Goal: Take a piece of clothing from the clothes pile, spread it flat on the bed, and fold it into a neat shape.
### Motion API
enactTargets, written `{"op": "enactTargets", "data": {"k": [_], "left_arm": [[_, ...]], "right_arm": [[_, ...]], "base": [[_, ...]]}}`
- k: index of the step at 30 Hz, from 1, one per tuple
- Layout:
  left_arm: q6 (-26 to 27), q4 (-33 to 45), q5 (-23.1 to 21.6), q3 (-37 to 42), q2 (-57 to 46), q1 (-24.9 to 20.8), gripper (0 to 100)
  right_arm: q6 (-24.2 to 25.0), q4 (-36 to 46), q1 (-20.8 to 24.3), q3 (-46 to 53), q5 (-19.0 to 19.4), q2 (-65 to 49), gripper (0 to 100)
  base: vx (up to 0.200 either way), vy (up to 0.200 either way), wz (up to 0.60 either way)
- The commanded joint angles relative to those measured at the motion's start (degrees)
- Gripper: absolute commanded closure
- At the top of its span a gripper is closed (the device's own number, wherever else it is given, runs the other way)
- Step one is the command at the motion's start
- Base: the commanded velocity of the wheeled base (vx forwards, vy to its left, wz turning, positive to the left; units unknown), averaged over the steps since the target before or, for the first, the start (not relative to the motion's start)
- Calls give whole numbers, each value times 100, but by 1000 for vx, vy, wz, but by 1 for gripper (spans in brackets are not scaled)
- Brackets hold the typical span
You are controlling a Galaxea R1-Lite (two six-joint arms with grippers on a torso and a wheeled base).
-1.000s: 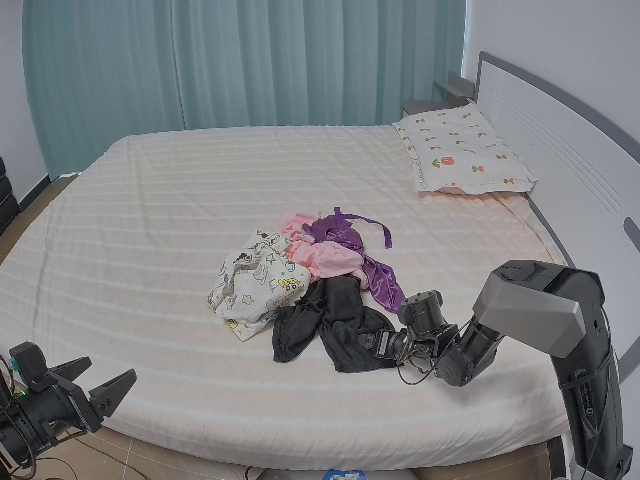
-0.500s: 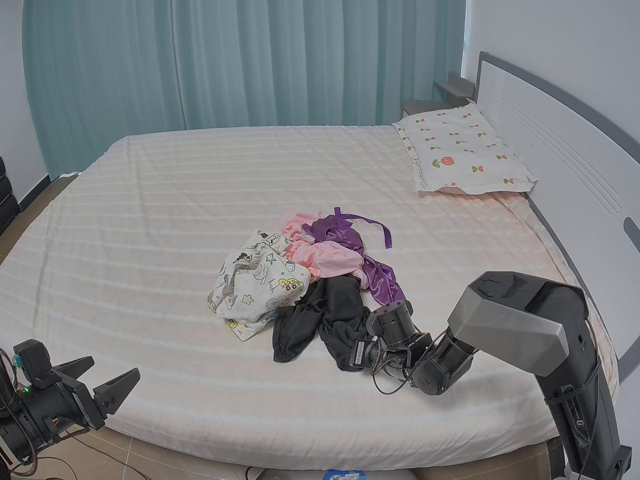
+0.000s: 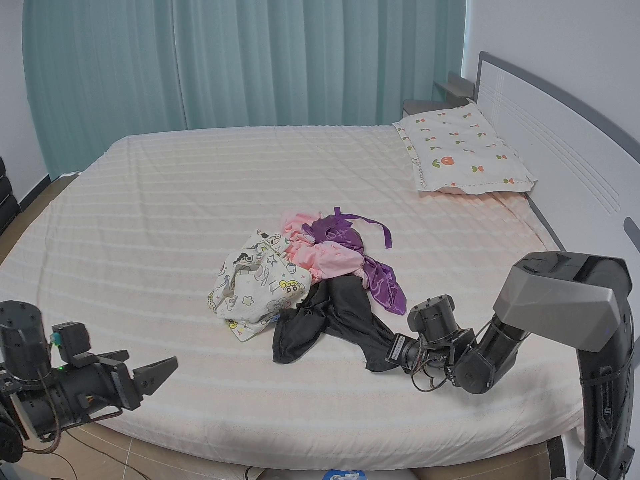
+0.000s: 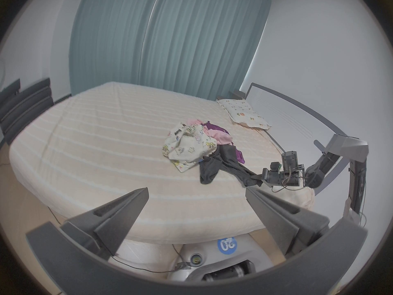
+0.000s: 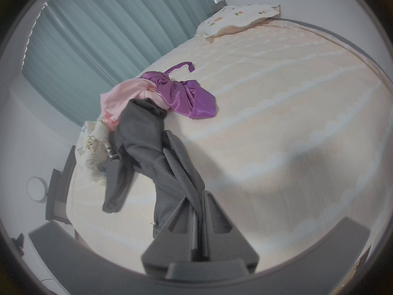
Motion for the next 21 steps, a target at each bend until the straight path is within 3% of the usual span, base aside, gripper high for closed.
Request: {"op": "enactTargets", "data": {"k": [1, 4, 6, 12, 21], "left_arm": [[-1168, -932, 184, -815, 2756, -695, 0], [-1370, -932, 193, -1149, 3239, -713, 0], [-1502, -914, 211, -1808, 4065, -713, 0], [-1511, -703, 220, -3030, 5208, -695, 0], [-1502, 70, 369, -4419, 6069, -643, 0]], "right_arm": [[501, -1533, -208, 1496, 326, -689, 100], [545, -1841, -208, 1645, 343, -619, 100], [571, -2175, -226, 1715, 431, -470, 100], [721, -2263, -200, 1856, 440, -479, 100], [730, -2535, -226, 1926, 431, -408, 100]], "base": [[0, 0, 0], [0, 0, 0], [0, 0, 0], [0, 0, 0], [0, 0, 0]]}}
